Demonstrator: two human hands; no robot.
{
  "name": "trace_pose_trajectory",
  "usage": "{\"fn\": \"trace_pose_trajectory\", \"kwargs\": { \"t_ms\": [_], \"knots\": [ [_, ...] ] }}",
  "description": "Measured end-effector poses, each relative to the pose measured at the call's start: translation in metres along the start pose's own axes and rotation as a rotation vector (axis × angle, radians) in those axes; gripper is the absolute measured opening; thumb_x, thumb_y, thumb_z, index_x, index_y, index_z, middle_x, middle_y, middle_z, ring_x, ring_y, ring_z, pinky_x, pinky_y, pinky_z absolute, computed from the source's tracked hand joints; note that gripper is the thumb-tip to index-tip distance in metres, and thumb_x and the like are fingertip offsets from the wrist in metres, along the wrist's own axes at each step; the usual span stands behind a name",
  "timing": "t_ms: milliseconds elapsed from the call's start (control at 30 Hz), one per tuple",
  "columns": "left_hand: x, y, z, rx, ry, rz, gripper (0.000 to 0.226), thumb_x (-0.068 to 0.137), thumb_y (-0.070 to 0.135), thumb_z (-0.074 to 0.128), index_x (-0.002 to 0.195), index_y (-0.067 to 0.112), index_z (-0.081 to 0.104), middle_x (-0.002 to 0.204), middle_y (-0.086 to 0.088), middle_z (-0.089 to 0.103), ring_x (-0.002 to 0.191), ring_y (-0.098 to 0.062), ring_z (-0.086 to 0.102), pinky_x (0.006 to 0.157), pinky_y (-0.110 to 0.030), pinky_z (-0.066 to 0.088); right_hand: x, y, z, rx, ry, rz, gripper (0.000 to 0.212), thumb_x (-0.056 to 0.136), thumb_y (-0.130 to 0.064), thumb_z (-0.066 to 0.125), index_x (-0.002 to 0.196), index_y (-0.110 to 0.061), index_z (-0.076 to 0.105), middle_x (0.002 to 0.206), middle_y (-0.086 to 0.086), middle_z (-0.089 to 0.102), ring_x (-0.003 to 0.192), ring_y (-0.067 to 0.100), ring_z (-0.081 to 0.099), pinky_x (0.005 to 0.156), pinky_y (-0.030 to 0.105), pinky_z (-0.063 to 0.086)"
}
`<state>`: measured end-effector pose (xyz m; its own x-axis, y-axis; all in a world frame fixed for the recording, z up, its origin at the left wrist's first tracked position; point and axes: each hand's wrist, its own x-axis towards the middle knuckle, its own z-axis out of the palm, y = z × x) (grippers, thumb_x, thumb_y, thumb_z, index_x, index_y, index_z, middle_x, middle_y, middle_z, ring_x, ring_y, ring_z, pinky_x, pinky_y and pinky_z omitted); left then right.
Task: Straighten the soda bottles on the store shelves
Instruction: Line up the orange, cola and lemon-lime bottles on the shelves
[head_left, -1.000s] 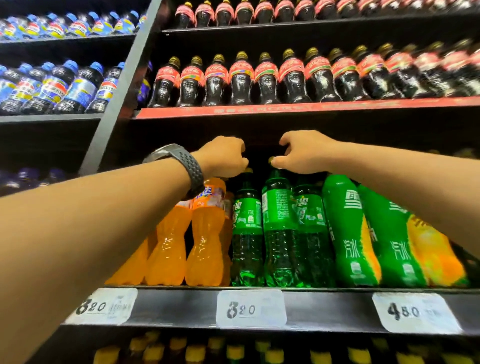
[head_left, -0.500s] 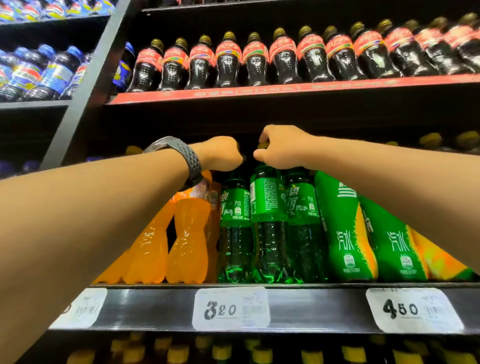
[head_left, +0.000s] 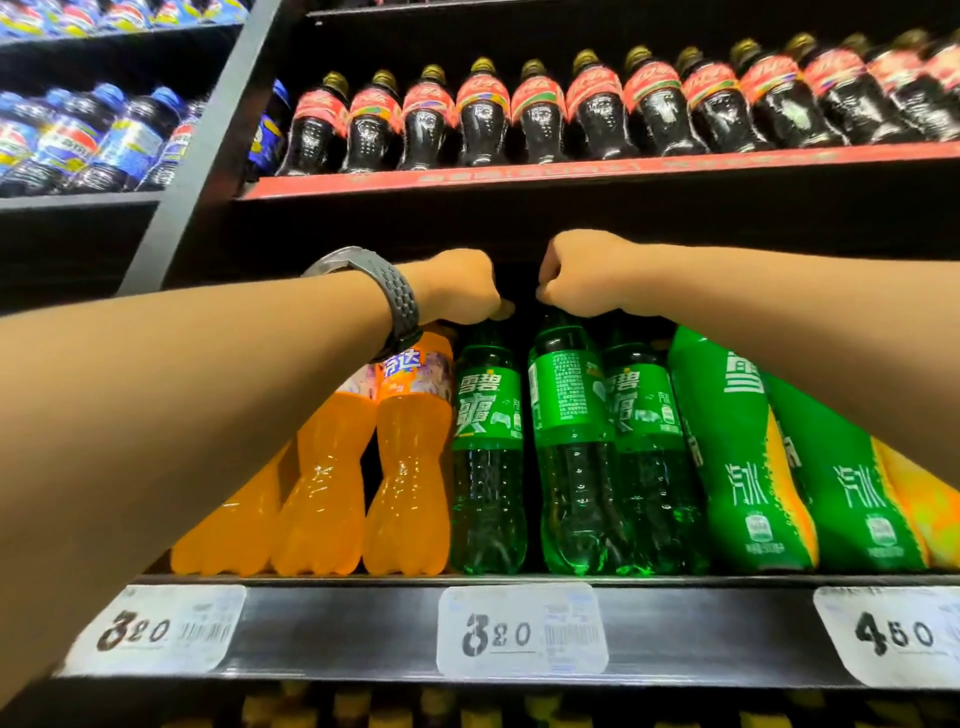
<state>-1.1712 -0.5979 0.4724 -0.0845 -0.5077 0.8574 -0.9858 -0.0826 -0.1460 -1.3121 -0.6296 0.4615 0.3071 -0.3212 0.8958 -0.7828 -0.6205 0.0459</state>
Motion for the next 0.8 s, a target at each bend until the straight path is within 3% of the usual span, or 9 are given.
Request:
{"fn": "trace_pose_trajectory", "kwargs": {
  "t_ms": [100, 233, 367, 500, 600, 800],
  "knots": [
    [0.001, -0.001, 0.000, 0.024, 0.013, 0.002, 0.040, 0.089, 0.039, 0.062, 0.107, 0.003, 0.065, 0.100, -0.013, 0.064, 0.095, -0.029, 0.060, 0.075, -0.034, 0.046, 0.004, -0.004, 0.003, 0.005, -0.009, 0.002, 0.025, 0.088, -0.019, 0.057, 0.108, -0.009, 0.067, 0.101, 0.014, 0.068, 0.092, 0.030, 0.065, 0.078, 0.034, 0.056],
    [0.001, 0.000, 0.002, 0.051, 0.018, -0.005, 0.039, 0.091, 0.040, 0.059, 0.103, 0.003, 0.064, 0.090, -0.009, 0.059, 0.087, -0.026, 0.058, 0.069, -0.032, 0.043, 0.006, -0.003, 0.010, -0.027, -0.026, 0.016, 0.026, 0.091, -0.019, 0.055, 0.110, -0.005, 0.065, 0.103, 0.015, 0.068, 0.093, 0.031, 0.065, 0.078, 0.035, 0.056],
    [0.002, 0.000, 0.002, 0.068, 0.000, 0.010, 0.036, 0.093, 0.039, 0.056, 0.100, 0.004, 0.063, 0.091, -0.010, 0.059, 0.088, -0.027, 0.058, 0.068, -0.031, 0.040, 0.004, 0.000, 0.013, -0.080, -0.003, -0.009, 0.037, 0.090, -0.036, 0.060, 0.109, -0.005, 0.064, 0.103, 0.013, 0.065, 0.095, 0.030, 0.062, 0.071, 0.031, 0.048],
    [0.001, -0.002, 0.001, 0.058, -0.009, 0.017, 0.040, 0.094, 0.041, 0.054, 0.104, 0.003, 0.064, 0.091, -0.010, 0.059, 0.085, -0.025, 0.056, 0.068, -0.031, 0.039, 0.007, 0.003, 0.008, -0.048, -0.077, 0.032, 0.034, 0.091, -0.034, 0.057, 0.103, -0.005, 0.066, 0.072, 0.007, 0.062, 0.061, 0.021, 0.059, 0.051, 0.023, 0.041],
    [0.000, -0.002, -0.002, 0.061, -0.009, 0.014, 0.041, 0.094, 0.041, 0.054, 0.103, 0.002, 0.064, 0.089, -0.010, 0.058, 0.084, -0.026, 0.056, 0.068, -0.031, 0.040, 0.011, 0.006, 0.007, 0.010, -0.070, 0.040, 0.031, 0.089, -0.033, 0.062, 0.105, -0.007, 0.067, 0.063, 0.003, 0.058, 0.051, 0.016, 0.055, 0.045, 0.020, 0.038],
    [-0.001, -0.001, -0.001, 0.024, 0.010, 0.005, 0.039, 0.093, 0.040, 0.056, 0.105, 0.004, 0.064, 0.099, -0.013, 0.064, 0.092, -0.027, 0.060, 0.073, -0.033, 0.044, 0.012, 0.007, 0.014, -0.014, 0.041, 0.051, 0.046, 0.079, -0.050, 0.069, 0.096, -0.008, 0.068, 0.070, 0.006, 0.064, 0.069, 0.022, 0.064, 0.055, 0.025, 0.045]
  ]
}}
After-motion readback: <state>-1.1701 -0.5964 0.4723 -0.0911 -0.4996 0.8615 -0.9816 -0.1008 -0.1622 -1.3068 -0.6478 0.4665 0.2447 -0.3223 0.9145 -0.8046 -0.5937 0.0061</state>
